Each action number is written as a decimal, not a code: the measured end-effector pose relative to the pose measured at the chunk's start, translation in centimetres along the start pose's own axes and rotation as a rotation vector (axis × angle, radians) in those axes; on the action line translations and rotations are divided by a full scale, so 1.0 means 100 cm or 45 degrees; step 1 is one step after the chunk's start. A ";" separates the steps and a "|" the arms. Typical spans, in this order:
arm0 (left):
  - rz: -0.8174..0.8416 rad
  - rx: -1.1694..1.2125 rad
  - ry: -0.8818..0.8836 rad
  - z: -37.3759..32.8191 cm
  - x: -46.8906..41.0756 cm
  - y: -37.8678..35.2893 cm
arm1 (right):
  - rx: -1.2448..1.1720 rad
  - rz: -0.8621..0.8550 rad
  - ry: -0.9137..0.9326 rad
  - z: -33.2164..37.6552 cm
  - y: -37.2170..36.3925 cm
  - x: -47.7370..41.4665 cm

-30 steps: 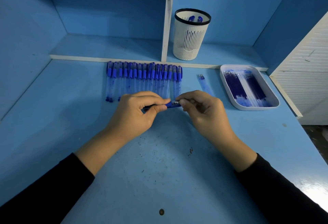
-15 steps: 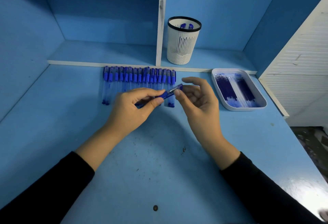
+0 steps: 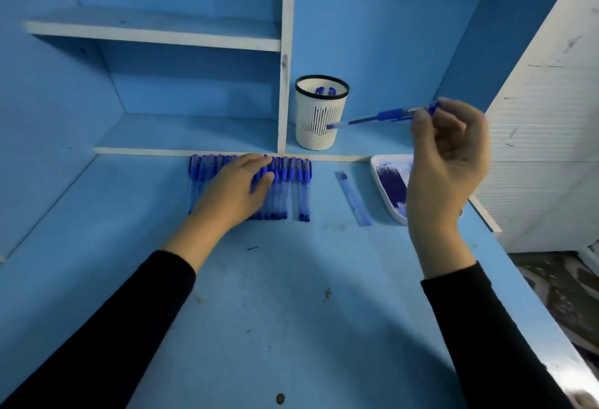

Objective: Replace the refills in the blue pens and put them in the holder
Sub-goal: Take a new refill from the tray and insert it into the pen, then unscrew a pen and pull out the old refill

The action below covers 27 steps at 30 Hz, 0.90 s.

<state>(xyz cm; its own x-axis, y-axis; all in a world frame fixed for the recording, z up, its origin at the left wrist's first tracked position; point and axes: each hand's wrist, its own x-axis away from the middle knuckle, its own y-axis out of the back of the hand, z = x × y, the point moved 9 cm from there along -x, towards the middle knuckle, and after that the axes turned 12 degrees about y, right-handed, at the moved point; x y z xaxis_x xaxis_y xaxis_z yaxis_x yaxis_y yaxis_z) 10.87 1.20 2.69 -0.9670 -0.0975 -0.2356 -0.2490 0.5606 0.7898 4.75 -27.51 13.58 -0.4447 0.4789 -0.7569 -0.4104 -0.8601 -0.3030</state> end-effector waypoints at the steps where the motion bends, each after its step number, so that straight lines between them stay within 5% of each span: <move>1: 0.034 -0.051 0.037 0.001 -0.004 -0.003 | 0.012 -0.012 0.060 0.003 -0.005 -0.012; 6: 0.127 -0.277 0.107 0.003 -0.010 -0.015 | 0.145 0.047 0.219 -0.007 -0.049 -0.059; 17: 0.110 -0.205 0.061 0.003 -0.010 -0.018 | 0.519 0.682 0.202 -0.112 -0.129 -0.044; 27: 0.176 -0.170 0.106 0.008 -0.013 -0.021 | 0.589 0.609 0.100 -0.104 -0.089 -0.011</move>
<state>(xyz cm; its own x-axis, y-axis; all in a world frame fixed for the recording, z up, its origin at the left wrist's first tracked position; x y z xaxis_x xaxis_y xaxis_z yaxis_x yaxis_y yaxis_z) 12.73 0.86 0.89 -0.9923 -0.0977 -0.0766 -0.1133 0.4598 0.8808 17.19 -22.17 11.06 -0.6101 0.0344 -0.7916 -0.4896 -0.8019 0.3425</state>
